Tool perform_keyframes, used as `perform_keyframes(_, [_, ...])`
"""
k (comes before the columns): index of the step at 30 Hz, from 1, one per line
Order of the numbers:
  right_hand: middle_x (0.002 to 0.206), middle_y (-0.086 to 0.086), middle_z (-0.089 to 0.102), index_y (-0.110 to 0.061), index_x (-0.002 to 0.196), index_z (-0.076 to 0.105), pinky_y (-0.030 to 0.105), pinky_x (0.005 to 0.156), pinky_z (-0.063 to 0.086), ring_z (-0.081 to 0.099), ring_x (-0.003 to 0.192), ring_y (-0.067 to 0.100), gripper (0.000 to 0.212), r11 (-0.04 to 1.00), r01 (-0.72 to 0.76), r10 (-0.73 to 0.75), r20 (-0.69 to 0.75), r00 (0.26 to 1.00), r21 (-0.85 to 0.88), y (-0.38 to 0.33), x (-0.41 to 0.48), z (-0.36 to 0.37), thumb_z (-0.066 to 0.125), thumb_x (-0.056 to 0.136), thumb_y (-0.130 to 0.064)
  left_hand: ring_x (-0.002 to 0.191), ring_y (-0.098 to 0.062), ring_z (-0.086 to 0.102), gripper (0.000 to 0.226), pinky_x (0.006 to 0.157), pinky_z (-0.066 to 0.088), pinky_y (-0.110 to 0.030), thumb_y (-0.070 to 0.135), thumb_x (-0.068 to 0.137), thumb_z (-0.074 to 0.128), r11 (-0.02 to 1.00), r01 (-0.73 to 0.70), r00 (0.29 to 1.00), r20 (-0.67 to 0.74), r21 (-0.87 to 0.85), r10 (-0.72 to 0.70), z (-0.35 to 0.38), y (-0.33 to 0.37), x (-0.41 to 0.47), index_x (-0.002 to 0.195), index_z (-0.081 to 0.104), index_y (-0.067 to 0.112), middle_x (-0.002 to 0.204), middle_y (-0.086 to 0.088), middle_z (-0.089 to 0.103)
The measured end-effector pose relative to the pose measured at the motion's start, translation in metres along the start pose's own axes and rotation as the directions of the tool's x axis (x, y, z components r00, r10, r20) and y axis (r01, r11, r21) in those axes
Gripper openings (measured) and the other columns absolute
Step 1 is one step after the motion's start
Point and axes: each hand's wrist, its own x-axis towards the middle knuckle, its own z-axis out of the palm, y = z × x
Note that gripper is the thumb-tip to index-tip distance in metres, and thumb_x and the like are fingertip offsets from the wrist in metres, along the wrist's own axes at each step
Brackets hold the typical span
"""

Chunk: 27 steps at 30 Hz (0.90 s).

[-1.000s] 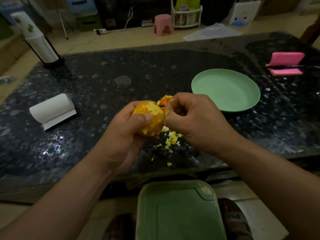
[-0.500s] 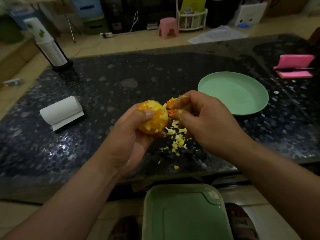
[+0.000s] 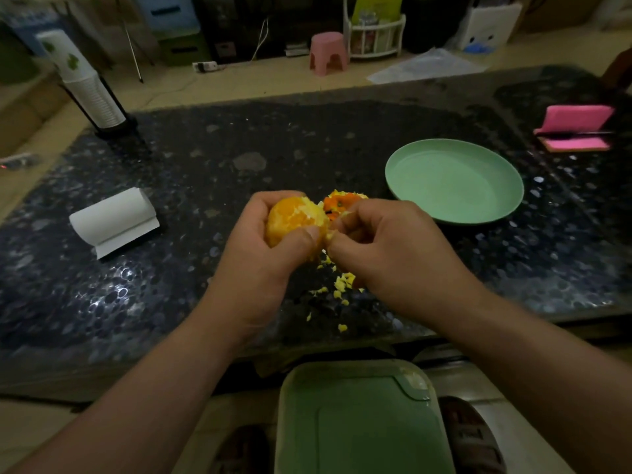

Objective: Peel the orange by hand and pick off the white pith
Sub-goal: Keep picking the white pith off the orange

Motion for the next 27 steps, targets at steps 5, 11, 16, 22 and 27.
perform_keyframes(5, [0.07, -0.006, 0.07, -0.023, 0.076, 0.071, 0.036, 0.061, 0.059, 0.065, 0.061, 0.007, 0.012, 1.0, 0.015, -0.016, -0.029, 0.999, -0.007, 0.001, -0.0004, 0.0028, 0.074, 0.088, -0.027, 0.091, -0.012, 0.066, 0.043, 0.074, 0.057, -0.023, 0.028, 0.082, 0.07, 0.998, -0.03, 0.999, 0.012, 0.059, 0.03, 0.0027, 0.0024, -0.0028, 0.125, 0.062, 0.026, 0.115, -0.009, 0.068])
perform_keyframes(11, [0.066, 0.001, 0.064, -0.017, 0.075, 0.067, 0.038, 0.057, 0.051, 0.051, 0.056, 0.007, 0.015, 0.998, 0.016, -0.015, -0.018, 1.0, 0.063, 0.0008, -0.0023, 0.0013, 0.073, 0.087, -0.022, 0.106, -0.029, 0.067, 0.055, 0.085, 0.06, -0.038, 0.037, 0.072, 0.077, 0.993, 0.058, 0.998, 0.034, -0.106, -0.054, 0.0014, 0.0012, -0.0015, 0.124, 0.065, 0.023, 0.125, -0.019, 0.066])
perform_keyframes(16, [0.06, -0.002, 0.057, -0.017, 0.073, 0.065, 0.034, 0.053, 0.044, 0.046, 0.054, 0.006, 0.015, 0.995, 0.029, -0.028, -0.008, 1.0, 0.096, -0.0009, -0.0016, 0.0007, 0.072, 0.087, -0.02, 0.096, -0.024, 0.067, 0.045, 0.078, 0.06, -0.033, 0.018, 0.08, 0.07, 0.957, 0.117, 0.993, 0.054, -0.265, -0.106, 0.003, 0.0025, 0.0003, 0.124, 0.062, 0.01, 0.11, -0.013, 0.07])
perform_keyframes(22, [0.061, 0.001, 0.056, -0.015, 0.073, 0.065, 0.033, 0.053, 0.041, 0.044, 0.056, 0.005, 0.017, 0.993, 0.055, -0.052, -0.027, 0.998, 0.105, 0.0003, -0.0013, 0.0004, 0.073, 0.088, -0.015, 0.096, -0.026, 0.064, 0.043, 0.076, 0.06, -0.033, 0.016, 0.084, 0.062, 0.918, 0.157, 0.987, 0.091, -0.365, -0.133, 0.0013, 0.0043, 0.0005, 0.126, 0.06, 0.005, 0.109, -0.014, 0.069])
perform_keyframes(27, [0.059, -0.008, 0.053, -0.017, 0.073, 0.063, 0.025, 0.053, 0.039, 0.044, 0.055, 0.003, 0.017, 0.993, 0.05, -0.047, -0.028, 0.998, 0.103, 0.0058, 0.0008, -0.0009, 0.072, 0.088, -0.014, 0.097, -0.024, 0.066, 0.049, 0.073, 0.059, -0.032, 0.019, 0.085, 0.062, 0.9, 0.189, 0.982, 0.094, -0.393, -0.165, 0.0004, 0.0068, 0.0003, 0.131, 0.059, 0.003, 0.113, -0.015, 0.07])
